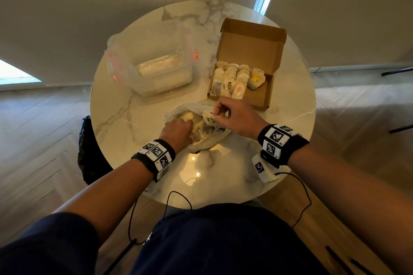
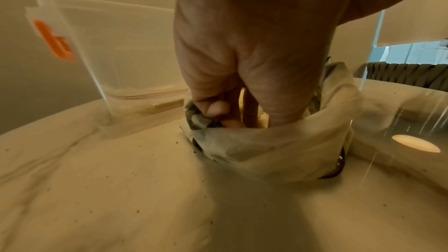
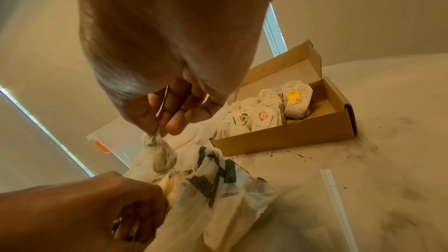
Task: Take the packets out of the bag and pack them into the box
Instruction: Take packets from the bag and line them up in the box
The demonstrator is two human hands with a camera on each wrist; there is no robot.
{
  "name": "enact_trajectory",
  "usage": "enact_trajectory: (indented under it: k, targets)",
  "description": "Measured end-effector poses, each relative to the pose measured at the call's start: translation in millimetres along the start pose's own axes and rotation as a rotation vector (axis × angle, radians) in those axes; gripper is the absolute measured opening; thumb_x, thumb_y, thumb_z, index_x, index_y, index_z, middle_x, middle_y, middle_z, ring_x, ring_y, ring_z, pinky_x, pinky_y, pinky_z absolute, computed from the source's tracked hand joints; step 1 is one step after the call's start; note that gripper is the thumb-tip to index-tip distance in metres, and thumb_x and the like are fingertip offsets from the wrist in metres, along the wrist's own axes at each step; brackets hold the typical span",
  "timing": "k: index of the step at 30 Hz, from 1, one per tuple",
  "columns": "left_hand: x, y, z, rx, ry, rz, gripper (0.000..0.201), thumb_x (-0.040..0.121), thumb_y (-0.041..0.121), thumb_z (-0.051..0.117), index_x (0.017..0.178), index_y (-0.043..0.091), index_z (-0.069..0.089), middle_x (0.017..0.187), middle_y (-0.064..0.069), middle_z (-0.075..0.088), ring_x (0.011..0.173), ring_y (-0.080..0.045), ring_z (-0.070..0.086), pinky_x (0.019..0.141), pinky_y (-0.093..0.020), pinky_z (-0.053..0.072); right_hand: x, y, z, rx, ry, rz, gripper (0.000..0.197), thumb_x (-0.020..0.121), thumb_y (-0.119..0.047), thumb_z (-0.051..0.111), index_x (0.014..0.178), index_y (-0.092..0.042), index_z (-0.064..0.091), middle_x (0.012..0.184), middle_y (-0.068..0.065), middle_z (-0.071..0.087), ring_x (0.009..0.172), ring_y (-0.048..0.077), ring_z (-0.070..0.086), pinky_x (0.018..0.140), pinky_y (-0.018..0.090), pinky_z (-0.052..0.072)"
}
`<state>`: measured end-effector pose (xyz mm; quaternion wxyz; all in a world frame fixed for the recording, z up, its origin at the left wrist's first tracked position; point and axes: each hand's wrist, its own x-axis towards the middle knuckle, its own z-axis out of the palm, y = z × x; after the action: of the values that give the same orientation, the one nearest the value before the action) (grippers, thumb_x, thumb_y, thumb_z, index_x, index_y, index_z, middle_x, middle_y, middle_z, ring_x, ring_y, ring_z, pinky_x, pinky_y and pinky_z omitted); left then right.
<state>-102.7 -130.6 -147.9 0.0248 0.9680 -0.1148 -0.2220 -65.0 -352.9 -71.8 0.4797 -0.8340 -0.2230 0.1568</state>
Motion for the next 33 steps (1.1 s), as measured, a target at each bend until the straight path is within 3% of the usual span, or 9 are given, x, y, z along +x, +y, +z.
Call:
enact_trajectory:
  k: [5, 8, 10, 13, 16, 23, 28, 31, 33]
  targets:
    - [0, 1, -4, 0.131, -0.022, 0.002, 0.037, 0.091, 0.042, 0.059, 0.116, 0.015, 0.059, 0.106, -0.009, 0.069, 0.098, -0.028, 0.065, 0.08, -0.034, 0.046, 0, 4, 2, -0.001, -0.001, 0.004, 0.008, 0.086, -0.007, 0.072, 0.09, -0.008, 0.066, 0.085, -0.001, 0.066, 0.077, 0.011, 0.06, 0.065, 0.013, 0.045]
    - [0, 3, -8, 0.123, -0.014, 0.022, 0.028, 0.092, 0.04, 0.056, 0.103, 0.017, 0.066, 0.1, -0.006, 0.071, 0.095, -0.026, 0.066, 0.078, -0.034, 0.044, -1, 5, 1, -0.01, -0.009, 0.012, 0.007, 0.087, -0.007, 0.072, 0.091, -0.008, 0.066, 0.086, 0.002, 0.067, 0.079, 0.014, 0.061, 0.064, 0.014, 0.047]
    - [-3, 3, -11, 0.065, 0.031, 0.051, 0.027, 0.093, 0.04, 0.052, 0.097, 0.017, 0.067, 0.095, -0.005, 0.07, 0.09, -0.026, 0.064, 0.073, -0.033, 0.039, -1, 6, 0, -0.011, -0.007, 0.017, 0.007, 0.087, -0.007, 0.071, 0.09, -0.008, 0.066, 0.086, 0.002, 0.067, 0.079, 0.014, 0.061, 0.065, 0.013, 0.046]
    - [-9, 0, -16, -0.098, 0.104, 0.115, 0.025, 0.095, 0.038, 0.052, 0.105, 0.017, 0.062, 0.094, -0.006, 0.061, 0.085, -0.026, 0.057, 0.07, -0.032, 0.037, 0, 9, 0, -0.023, -0.005, 0.02, 0.006, 0.088, -0.007, 0.071, 0.091, -0.009, 0.065, 0.086, 0.001, 0.067, 0.079, 0.01, 0.06, 0.066, 0.011, 0.045]
    - [-13, -2, -28, -0.328, 0.053, 0.195, 0.012, 0.095, 0.022, 0.058, 0.105, 0.016, 0.055, 0.087, 0.0, 0.056, 0.08, -0.021, 0.055, 0.068, -0.029, 0.034, 0, 11, 1, -0.02, 0.002, 0.031, 0.006, 0.088, -0.007, 0.07, 0.091, -0.009, 0.066, 0.087, 0.0, 0.066, 0.081, 0.008, 0.06, 0.067, 0.01, 0.045]
    - [-20, -1, -56, -0.435, 0.126, 0.26, 0.021, 0.091, 0.019, 0.067, 0.109, 0.019, 0.055, 0.093, 0.001, 0.062, 0.082, -0.015, 0.057, 0.074, -0.028, 0.045, 0, 18, 5, -0.035, -0.017, 0.116, 0.02, 0.089, -0.015, 0.071, 0.107, -0.015, 0.061, 0.091, 0.001, 0.065, 0.081, 0.013, 0.062, 0.072, 0.024, 0.052]
    - [-24, 4, -73, -0.507, 0.135, 0.428, 0.017, 0.093, 0.015, 0.065, 0.11, 0.014, 0.065, 0.099, 0.004, 0.068, 0.087, -0.008, 0.062, 0.08, -0.019, 0.047, 2, 14, 4, -0.03, -0.01, 0.145, 0.029, 0.089, -0.017, 0.074, 0.11, -0.015, 0.055, 0.094, 0.001, 0.068, 0.084, 0.013, 0.065, 0.073, 0.021, 0.053]
    - [-23, 4, -78, -0.497, 0.201, 0.46, 0.017, 0.093, 0.017, 0.066, 0.11, 0.015, 0.067, 0.097, 0.0, 0.07, 0.085, -0.013, 0.063, 0.078, -0.029, 0.052, 3, 8, 3, -0.017, -0.043, 0.132, 0.032, 0.088, -0.016, 0.075, 0.109, -0.016, 0.051, 0.096, 0.001, 0.071, 0.085, 0.01, 0.067, 0.072, 0.015, 0.052]
    - [-20, 2, -78, -0.49, 0.256, 0.444, 0.015, 0.092, 0.017, 0.067, 0.108, 0.015, 0.069, 0.097, 0.0, 0.066, 0.082, -0.014, 0.061, 0.076, -0.035, 0.053, 3, 4, 3, 0.011, -0.069, 0.106, 0.033, 0.087, -0.016, 0.075, 0.109, -0.015, 0.05, 0.094, -0.001, 0.073, 0.084, 0.011, 0.068, 0.073, 0.017, 0.054]
